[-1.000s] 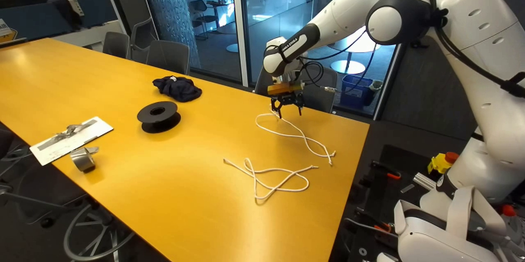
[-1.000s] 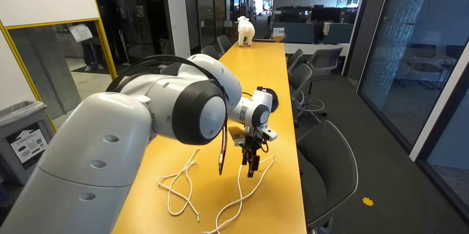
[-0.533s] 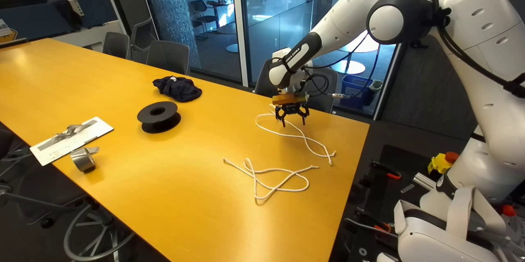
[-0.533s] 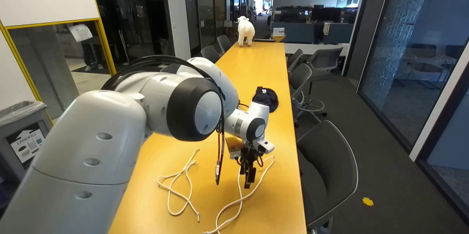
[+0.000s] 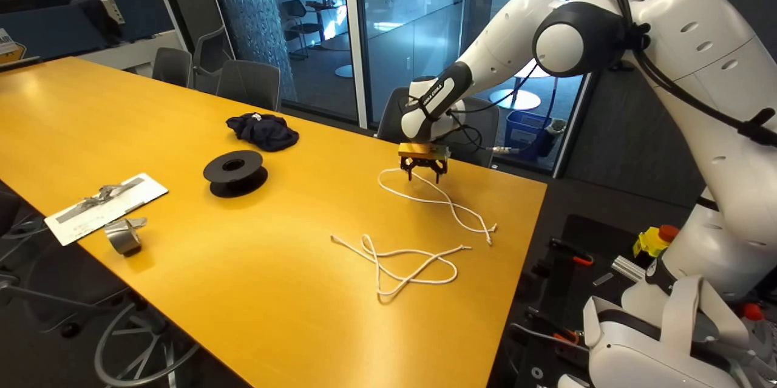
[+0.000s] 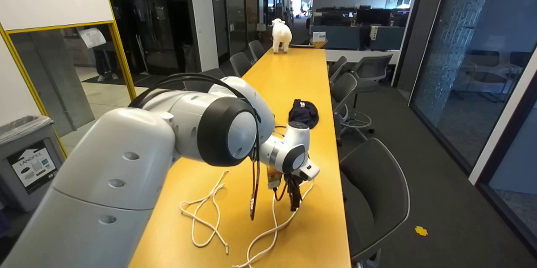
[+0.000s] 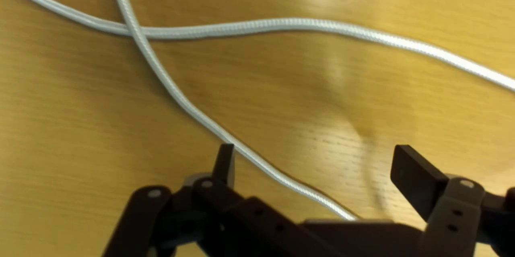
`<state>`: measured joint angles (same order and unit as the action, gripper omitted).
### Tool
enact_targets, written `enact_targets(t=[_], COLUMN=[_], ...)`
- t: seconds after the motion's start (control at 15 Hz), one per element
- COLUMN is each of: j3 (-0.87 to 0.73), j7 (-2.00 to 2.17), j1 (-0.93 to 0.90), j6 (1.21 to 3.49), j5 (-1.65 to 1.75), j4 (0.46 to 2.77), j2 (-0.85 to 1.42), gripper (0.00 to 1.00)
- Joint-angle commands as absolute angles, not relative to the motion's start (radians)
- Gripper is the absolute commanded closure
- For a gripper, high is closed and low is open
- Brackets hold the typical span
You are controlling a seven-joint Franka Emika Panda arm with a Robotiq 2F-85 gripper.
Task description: Untangle the ropes on the table.
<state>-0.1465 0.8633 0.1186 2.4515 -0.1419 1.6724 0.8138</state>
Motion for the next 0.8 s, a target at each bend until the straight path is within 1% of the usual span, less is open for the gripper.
enact_targets(t=[0.0,0.47,0.73], j3=[-0.192,-0.242,-0.283], j7=[0.913,0.991,1.030], j1=[0.076,0.026,-0.032], j6=[2.603,2.803,2.910], j5=[-0.164,-0.165,-0.158], j4=[1.665,1.648,1.622], j2=[0.843,0.881,0.888], gripper=[0.00,0.00,0.00])
